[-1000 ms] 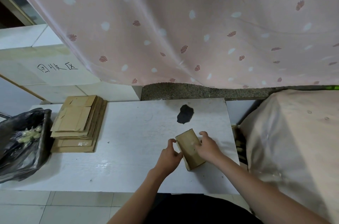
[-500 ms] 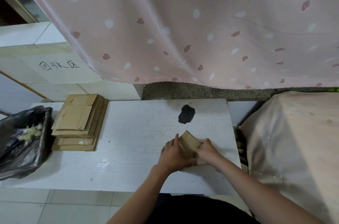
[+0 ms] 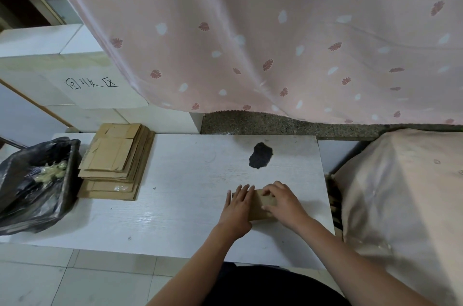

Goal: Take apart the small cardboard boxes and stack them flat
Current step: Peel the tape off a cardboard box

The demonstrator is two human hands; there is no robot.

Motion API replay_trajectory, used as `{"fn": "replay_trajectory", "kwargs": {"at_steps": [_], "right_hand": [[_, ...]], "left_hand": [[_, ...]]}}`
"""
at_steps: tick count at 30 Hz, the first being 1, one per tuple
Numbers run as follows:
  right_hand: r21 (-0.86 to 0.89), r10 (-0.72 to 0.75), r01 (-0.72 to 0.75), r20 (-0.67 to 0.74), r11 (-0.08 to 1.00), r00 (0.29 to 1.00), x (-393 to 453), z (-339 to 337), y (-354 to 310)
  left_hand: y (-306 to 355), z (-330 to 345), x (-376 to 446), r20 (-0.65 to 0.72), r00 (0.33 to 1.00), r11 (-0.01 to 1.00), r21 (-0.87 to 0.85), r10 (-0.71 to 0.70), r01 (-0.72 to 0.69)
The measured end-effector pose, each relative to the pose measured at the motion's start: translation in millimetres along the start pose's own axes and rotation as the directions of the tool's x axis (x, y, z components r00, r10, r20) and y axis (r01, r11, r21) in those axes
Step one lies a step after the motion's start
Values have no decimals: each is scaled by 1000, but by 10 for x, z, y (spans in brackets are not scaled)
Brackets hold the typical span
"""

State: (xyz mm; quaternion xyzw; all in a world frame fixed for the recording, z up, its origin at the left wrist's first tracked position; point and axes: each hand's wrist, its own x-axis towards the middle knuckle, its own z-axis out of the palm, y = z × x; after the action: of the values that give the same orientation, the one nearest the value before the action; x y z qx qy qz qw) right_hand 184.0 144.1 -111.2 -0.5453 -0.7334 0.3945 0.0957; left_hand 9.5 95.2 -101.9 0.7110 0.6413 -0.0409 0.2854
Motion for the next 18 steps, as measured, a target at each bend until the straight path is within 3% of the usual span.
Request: {"fn": "replay_trajectory", "kwargs": {"at_steps": [8, 14, 18], "right_hand": [[83, 21, -16, -51, 996, 998, -2, 10, 24], [130, 21, -10, -85, 992, 996, -91, 2, 86], [101, 9, 4, -128, 995, 992, -142, 64, 102]], "left_hand": [[52, 74, 4, 5, 1000, 1000, -24, -17, 17], [73, 243, -20, -78, 997, 990, 134, -27, 37], [62, 285, -13, -98, 995, 989, 140, -34, 47]]}}
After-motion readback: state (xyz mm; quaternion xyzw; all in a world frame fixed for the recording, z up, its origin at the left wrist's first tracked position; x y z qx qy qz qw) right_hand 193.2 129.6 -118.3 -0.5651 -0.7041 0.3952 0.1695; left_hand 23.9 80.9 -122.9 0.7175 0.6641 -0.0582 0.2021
